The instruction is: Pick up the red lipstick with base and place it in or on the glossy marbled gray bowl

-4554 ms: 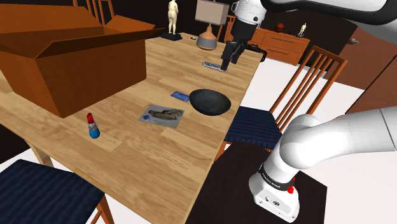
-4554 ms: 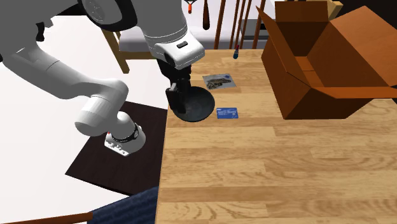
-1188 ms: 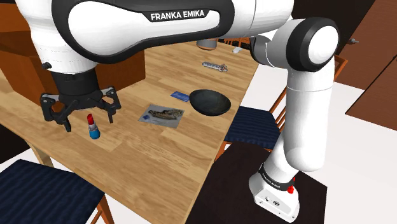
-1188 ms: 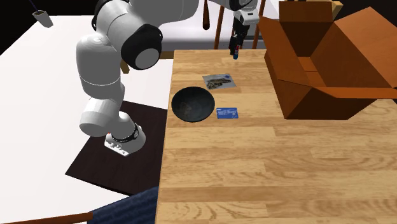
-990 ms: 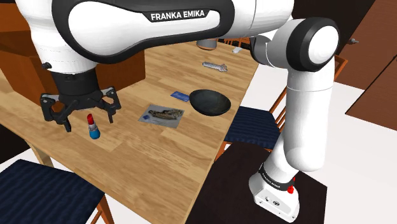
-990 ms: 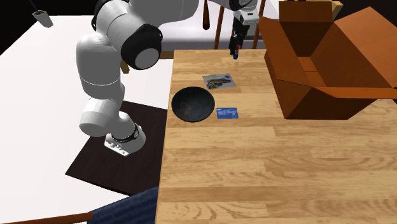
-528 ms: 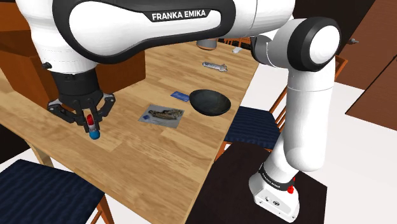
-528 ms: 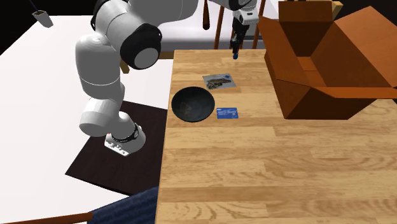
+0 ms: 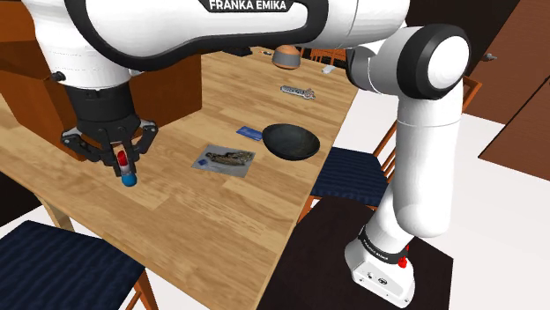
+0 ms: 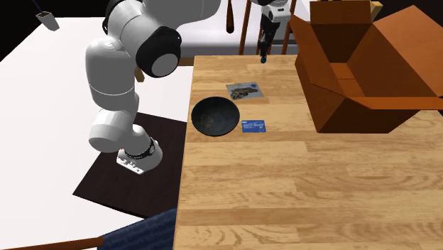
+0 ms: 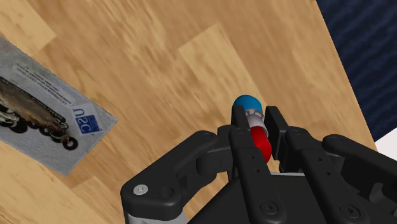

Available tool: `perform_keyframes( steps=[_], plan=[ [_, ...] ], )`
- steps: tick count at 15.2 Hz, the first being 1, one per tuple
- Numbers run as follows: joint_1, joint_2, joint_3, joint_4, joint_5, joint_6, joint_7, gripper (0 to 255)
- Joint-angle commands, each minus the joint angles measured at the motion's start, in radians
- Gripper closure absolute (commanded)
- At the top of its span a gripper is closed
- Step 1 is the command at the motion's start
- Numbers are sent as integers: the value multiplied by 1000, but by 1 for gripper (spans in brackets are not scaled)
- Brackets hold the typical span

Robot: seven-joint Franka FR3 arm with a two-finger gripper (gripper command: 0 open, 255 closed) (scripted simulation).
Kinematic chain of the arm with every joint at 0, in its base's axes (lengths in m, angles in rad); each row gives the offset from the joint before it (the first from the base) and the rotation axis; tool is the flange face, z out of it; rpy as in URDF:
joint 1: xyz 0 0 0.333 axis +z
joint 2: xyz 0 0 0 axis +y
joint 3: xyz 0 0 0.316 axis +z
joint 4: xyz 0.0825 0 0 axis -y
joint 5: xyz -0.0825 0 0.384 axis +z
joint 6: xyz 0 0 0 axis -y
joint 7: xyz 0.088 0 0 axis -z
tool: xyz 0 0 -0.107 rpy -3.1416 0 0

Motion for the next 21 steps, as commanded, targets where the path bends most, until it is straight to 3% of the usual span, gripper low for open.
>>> perform_keyframes(
  steps=[1, 10, 18, 21],
  plan=[
    [6, 8, -1, 32, -2, -30, -1, 255],
    [49, 37, -3, 200, -19, -169, -5, 255],
    [119, 96, -12, 401, -57, -312, -7, 255],
    [-39, -82, 15, 151, 52, -218, -60, 255]
  ],
)
